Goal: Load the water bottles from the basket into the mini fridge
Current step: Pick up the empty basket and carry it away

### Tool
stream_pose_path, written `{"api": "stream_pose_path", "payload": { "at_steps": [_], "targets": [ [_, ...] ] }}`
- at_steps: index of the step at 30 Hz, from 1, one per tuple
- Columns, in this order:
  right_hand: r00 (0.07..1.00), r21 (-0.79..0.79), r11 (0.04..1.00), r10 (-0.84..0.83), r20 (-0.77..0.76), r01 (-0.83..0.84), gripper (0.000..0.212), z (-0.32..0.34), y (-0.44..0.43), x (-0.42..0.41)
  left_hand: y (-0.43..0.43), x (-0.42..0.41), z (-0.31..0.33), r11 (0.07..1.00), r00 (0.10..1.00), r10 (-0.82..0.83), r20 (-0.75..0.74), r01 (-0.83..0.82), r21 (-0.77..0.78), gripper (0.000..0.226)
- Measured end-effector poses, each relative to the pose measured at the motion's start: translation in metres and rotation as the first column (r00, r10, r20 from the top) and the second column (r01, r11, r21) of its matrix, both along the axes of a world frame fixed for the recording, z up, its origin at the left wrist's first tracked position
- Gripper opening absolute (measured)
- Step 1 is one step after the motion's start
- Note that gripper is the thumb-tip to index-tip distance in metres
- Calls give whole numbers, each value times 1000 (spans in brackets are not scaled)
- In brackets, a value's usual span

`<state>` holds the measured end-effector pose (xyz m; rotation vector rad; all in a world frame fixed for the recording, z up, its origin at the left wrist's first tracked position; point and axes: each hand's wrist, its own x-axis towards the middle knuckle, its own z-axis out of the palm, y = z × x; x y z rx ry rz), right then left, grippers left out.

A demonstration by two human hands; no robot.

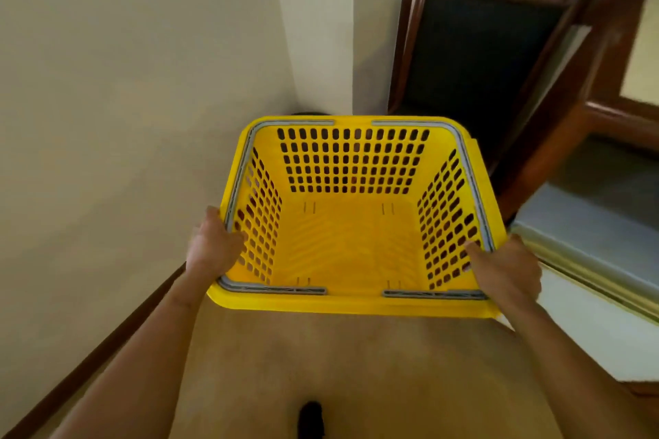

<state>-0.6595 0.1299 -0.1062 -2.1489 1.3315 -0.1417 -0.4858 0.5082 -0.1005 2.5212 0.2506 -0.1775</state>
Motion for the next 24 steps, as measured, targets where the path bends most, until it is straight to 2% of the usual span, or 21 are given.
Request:
{"api": "stream_pose_path", "payload": {
  "at_steps": [6, 10, 17, 24],
  "targets": [
    [996, -1, 998, -70, 61, 70, 50, 55, 4, 55, -18, 97, 58, 996, 995, -87, 44, 87, 18, 40],
    [982, 17, 987, -161, 102, 160, 40, 69, 0, 101, -46, 178, 77, 978, 976, -209, 58, 207, 36, 33],
    [949, 4, 952, -306, 77, 306, 38, 70, -32, 170, -120, 294, 75, 932, 932, -363, 25, 363, -13, 31],
    [905, 14, 906, -423, 46, 423, 35, 43, -79, 211, -204, 366, 41, 871, 872, -490, -5, 490, -30, 25]
  ]
}}
